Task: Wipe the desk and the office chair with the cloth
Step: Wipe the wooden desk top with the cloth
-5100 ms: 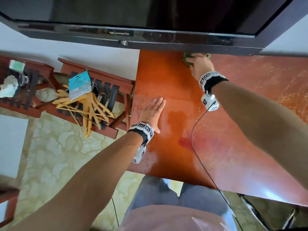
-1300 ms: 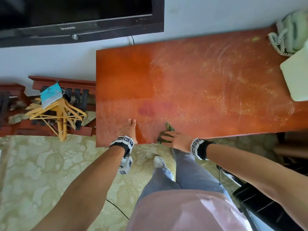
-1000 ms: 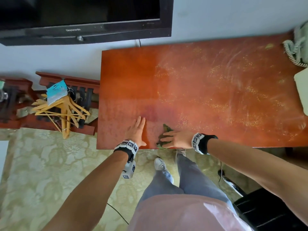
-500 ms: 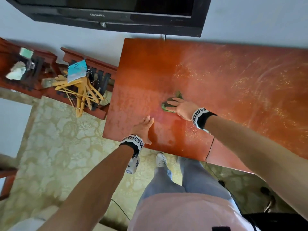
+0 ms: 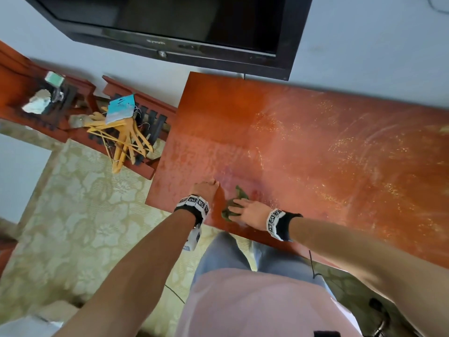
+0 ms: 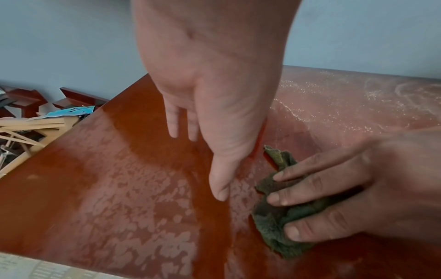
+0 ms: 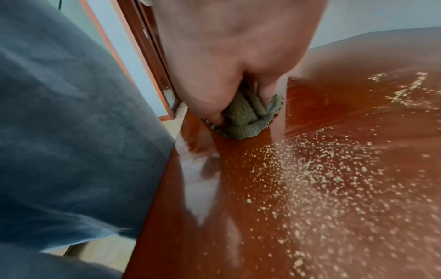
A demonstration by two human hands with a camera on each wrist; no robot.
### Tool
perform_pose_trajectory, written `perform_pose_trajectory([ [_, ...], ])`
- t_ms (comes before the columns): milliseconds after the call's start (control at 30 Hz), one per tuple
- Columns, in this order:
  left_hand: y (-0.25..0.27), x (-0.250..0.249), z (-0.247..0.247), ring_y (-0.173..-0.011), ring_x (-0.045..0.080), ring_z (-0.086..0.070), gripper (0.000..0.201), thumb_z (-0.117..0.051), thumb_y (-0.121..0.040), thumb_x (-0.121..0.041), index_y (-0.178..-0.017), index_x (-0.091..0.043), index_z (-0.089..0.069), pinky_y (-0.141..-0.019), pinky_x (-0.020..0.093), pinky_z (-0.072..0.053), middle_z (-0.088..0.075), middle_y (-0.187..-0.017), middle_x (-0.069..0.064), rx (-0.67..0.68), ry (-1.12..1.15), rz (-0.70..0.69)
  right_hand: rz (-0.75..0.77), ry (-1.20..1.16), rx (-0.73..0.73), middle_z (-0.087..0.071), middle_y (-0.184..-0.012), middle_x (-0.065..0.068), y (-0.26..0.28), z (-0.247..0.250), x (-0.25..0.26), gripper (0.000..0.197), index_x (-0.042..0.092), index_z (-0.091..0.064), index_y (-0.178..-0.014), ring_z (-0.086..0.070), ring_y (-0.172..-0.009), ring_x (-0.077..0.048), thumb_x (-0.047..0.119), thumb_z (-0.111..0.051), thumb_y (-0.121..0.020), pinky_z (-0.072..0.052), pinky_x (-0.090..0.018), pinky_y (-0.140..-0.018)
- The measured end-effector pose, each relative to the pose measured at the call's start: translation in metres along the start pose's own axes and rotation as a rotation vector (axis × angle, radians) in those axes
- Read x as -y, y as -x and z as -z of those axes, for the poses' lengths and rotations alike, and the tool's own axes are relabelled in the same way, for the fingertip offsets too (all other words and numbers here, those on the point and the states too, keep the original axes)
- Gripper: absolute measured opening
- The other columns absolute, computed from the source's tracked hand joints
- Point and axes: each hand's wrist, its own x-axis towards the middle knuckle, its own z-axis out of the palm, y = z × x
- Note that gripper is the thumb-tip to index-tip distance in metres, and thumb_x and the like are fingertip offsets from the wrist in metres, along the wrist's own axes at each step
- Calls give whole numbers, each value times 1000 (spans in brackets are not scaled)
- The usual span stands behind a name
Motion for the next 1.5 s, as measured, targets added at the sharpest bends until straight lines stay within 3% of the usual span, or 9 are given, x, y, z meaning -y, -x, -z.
perform_pose_trajectory([
  [167,-6,-6,7,-156,28,-21,109,-78,-88,-15,-165,-14,0,-120,47,-35,4,-174,1,-76,69,21,47,-28,22,-21,-170,0,2,5,-13,64,29,-36,-158,-13,-158,-33,4,-51,-101,-34,-50,-121],
  [300,-11,-2,12,-160,25,-4,113,-76,-90,-14,-165,-15,8,-125,47,-21,12,-173,0,-82,130,14,-138,-110,-55,-17,-171,5,1,23,-33,83,36,-33,-158,-14,-158,-29,-6,-59,-93,-44,-46,-116],
  [500,-17,13,13,-160,25,-6,117,-79,-89,-24,-165,-16,10,-127,48,-19,9,-173,1,-55,152,-15,-389,-150,-145,-18,-170,7,-21,54,-96,87,42,-30,-158,-19,-157,-30,-1,-66,-91,-40,-48,-118],
  [633,-27,25,15,-159,25,-12,124,-81,-87,-36,-164,-17,14,-124,50,-26,12,-173,1,-52,136,-19,-586,-256,-155,-14,-171,8,-34,73,-138,81,41,-27,-159,-14,-158,-28,-4,-56,-98,-35,-54,-121],
  [833,-44,29,27,-159,24,-8,131,-85,-82,-37,-164,-18,16,-124,47,-29,18,-172,0,-83,159,-40,-678,-307,-158,-13,-171,6,-41,70,-121,86,38,-23,-161,-14,-158,-31,-5,-58,-96,-34,-51,-122],
  [1000,-62,26,47,-160,25,-5,138,-88,-78,-43,-162,-17,19,-125,49,-28,22,-170,1,-79,151,-49,-512,-224,-140,-11,-171,4,-31,46,-78,86,35,-22,-162,-13,-158,-31,-2,-61,-95,-38,-53,-119],
  [1167,-81,18,66,-159,27,7,153,-95,-66,-47,-162,-16,21,-128,49,-12,25,-170,5,-73,100,-46,-485,-253,-150,-15,-171,5,-30,44,-70,86,37,-28,-160,-14,-158,-30,0,-66,-93,-42,-51,-116],
  [1300,-91,12,59,-159,28,11,156,-96,-64,-46,-161,-18,23,-127,49,-6,27,-169,4,-87,93,-61,-440,-221,-144,-13,-171,5,-25,51,-91,81,37,-28,-160,-13,-157,-32,3,-63,-95,-45,-51,-113],
  [1500,-96,15,49,-159,26,12,156,-97,-63,-45,-161,-23,23,-130,48,-9,26,-169,0,-120,130,-69,-562,-220,-183,-13,-171,6,-21,87,-159,76,36,-30,-160,-14,-158,-31,3,-59,-98,-44,-51,-115],
])
